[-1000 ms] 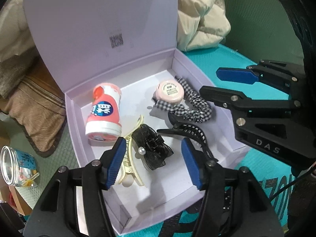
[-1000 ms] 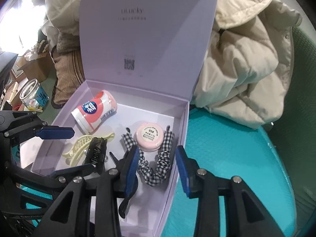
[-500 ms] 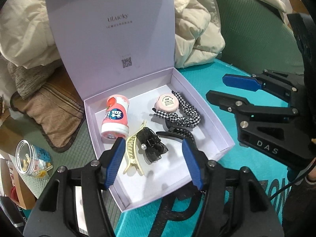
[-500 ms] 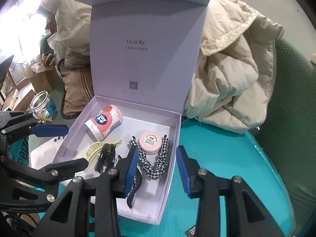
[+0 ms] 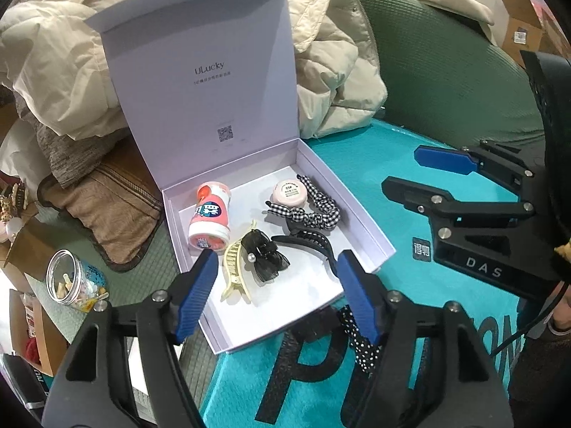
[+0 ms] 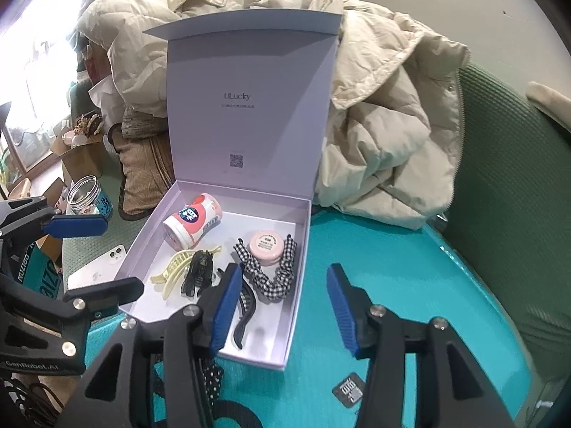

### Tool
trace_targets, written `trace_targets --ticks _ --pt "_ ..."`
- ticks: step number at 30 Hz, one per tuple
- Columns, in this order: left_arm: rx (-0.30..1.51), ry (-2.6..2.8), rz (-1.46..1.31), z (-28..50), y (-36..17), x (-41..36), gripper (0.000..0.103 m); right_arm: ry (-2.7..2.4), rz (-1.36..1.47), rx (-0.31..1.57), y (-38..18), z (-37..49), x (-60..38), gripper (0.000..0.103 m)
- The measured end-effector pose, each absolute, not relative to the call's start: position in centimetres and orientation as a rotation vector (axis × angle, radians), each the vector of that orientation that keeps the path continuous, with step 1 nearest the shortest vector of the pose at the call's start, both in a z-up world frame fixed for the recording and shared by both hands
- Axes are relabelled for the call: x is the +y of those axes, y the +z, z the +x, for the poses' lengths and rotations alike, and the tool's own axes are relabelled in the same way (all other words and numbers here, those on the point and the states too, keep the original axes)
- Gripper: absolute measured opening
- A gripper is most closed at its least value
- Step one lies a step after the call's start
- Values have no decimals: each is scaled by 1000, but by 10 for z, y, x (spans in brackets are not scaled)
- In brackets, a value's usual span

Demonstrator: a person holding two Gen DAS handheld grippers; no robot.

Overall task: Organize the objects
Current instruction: 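Withdraw both open tools from the box toward the mat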

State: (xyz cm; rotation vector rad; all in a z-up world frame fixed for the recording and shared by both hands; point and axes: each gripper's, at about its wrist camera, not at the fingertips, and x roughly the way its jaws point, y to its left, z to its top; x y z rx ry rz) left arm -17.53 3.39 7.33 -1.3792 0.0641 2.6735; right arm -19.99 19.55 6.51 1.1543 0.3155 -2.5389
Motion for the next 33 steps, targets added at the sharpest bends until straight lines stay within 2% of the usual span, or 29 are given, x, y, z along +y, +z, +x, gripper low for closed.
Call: trace_targets --ticks 13,33 --pt "92 2670 -1358 -142 72 43 71 -2563 1176 274 61 -157 211 52" --pt "100 2586 -1452 -99 19 44 71 -2486 1312 237 7 -108 208 52"
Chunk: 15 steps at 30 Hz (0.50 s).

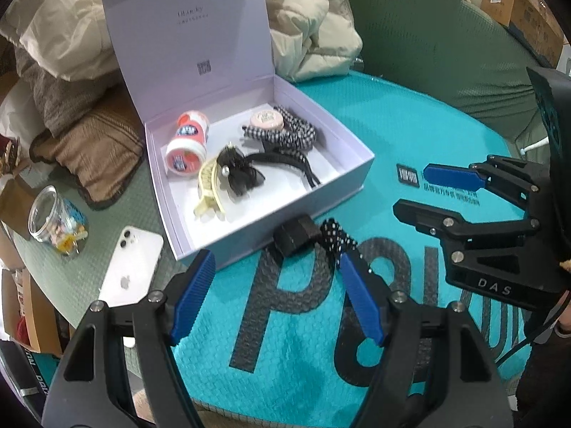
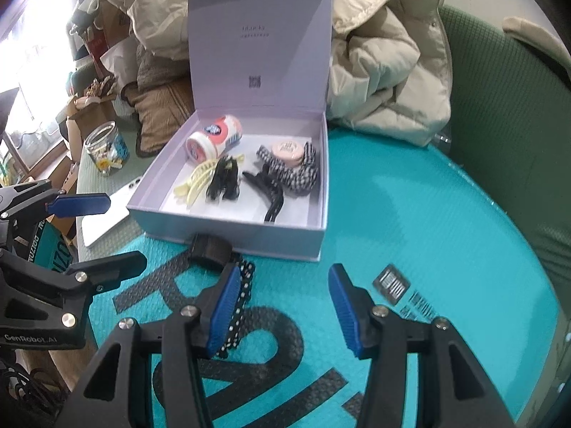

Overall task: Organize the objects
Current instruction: 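Withdraw both open tools from the box toward the mat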

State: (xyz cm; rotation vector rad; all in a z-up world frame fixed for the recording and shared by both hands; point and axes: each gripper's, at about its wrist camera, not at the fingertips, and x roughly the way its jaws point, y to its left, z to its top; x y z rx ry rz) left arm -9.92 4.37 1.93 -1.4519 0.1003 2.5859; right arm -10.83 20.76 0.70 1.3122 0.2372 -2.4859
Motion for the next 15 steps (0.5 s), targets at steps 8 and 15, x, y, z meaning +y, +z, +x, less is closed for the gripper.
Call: trace_targets --ticks 8,15 --pt "77 2544 -1502 -91 -6 43 71 -2443 1369 227 -20 -95 202 52" --pt "42 2515 -1530 -84 -30 40 71 -2407 1410 202 -40 -88 200 52"
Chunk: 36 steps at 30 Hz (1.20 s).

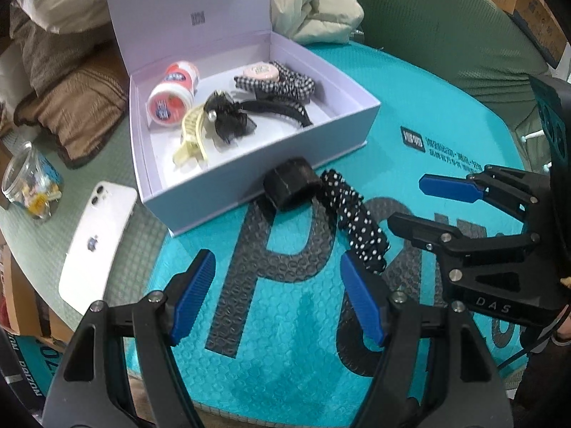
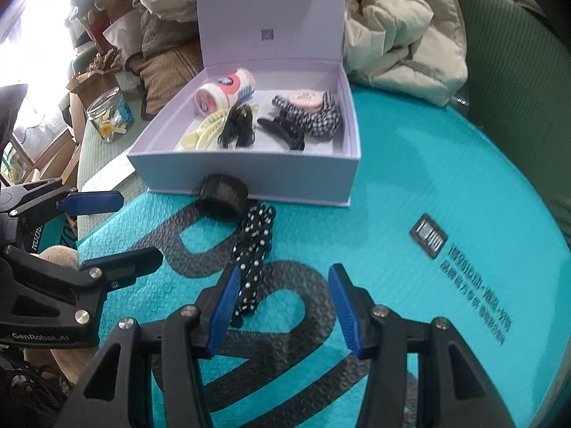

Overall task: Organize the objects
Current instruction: 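Withdraw both open tools from the box toward the mat, then grasp the polka-dot scrunchie with the right tool while the left tool grasps the black hair tie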

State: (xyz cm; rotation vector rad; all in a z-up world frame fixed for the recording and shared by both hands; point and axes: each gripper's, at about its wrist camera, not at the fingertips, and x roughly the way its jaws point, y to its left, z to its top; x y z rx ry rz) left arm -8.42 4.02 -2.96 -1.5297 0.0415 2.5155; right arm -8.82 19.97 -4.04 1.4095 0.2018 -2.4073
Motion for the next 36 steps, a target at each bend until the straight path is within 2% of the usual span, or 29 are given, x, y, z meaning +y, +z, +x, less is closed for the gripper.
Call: trace_targets --ticks 15,20,22,25,29,36 --pt "-37 2510 -1551 -82 -60 26 71 -2298 1451 163 -73 -87 187 52" --pt "-71 2511 -1552 -88 -64 23 71 -2270 1452 144 -79 -91 187 42" --pt "-78 2509 -1547 -91 -65 24 71 -2269 1452 146 -80 -92 187 33" --pt "-87 2505 -1532 -97 -65 27 71 -2275 1453 161 -80 -93 189 24" --pt "-73 2508 -1510 -104 -65 35 69 -2280 1458 140 -81 -96 196 24" --pt "-80 2542 -1488 -118 -68 43 55 -2312 1476 97 -81 -99 216 24"
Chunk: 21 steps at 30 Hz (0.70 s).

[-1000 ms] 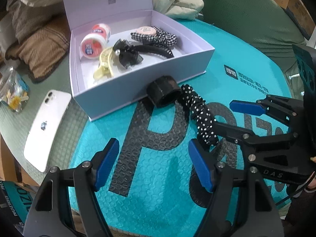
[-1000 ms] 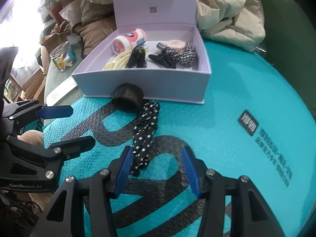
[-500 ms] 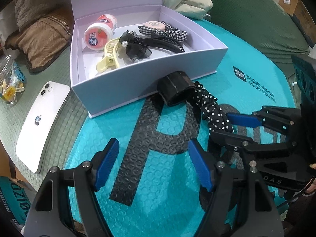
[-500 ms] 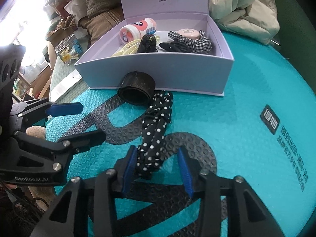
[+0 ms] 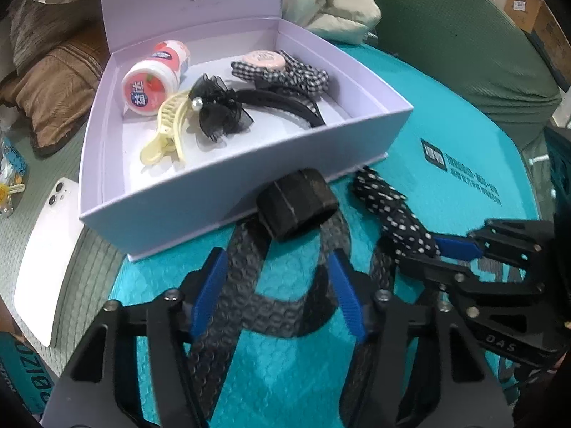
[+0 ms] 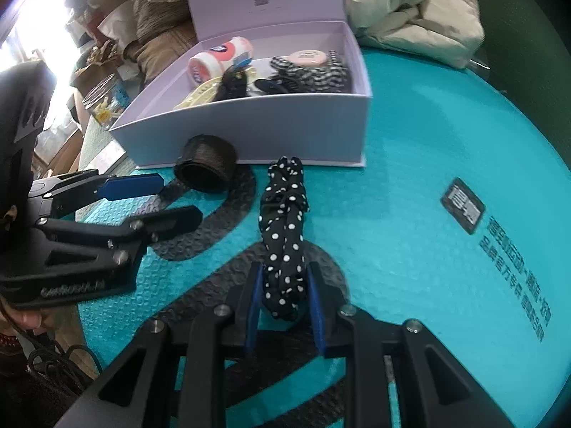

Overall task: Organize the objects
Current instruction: 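Grasp the polka-dot scrunchie with the right tool while the left tool grasps the black hair tie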

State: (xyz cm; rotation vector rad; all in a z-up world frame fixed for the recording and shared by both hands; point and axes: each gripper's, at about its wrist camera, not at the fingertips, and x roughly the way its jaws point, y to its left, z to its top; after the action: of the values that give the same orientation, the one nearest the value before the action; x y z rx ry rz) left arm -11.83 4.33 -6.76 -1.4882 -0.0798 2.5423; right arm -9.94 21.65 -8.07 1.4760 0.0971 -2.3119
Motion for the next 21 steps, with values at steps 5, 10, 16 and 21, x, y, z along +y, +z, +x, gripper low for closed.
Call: trace_targets --ticks 5,10,16,21 --pt "-130 2570 -1483 -130 -69 43 40 -2318 1477 50 -82 -100 229 24" --pt "-176 2580 -1479 -133 -70 42 18 -2314 1474 46 -82 -101 231 24" --pt "-150 2571 -1463 -128 -68 43 11 -2319 1472 46 -82 -101 229 24" --pt "-119 2537 -1473 -119 -67 45 10 -2323 1475 60 -81 -96 228 24"
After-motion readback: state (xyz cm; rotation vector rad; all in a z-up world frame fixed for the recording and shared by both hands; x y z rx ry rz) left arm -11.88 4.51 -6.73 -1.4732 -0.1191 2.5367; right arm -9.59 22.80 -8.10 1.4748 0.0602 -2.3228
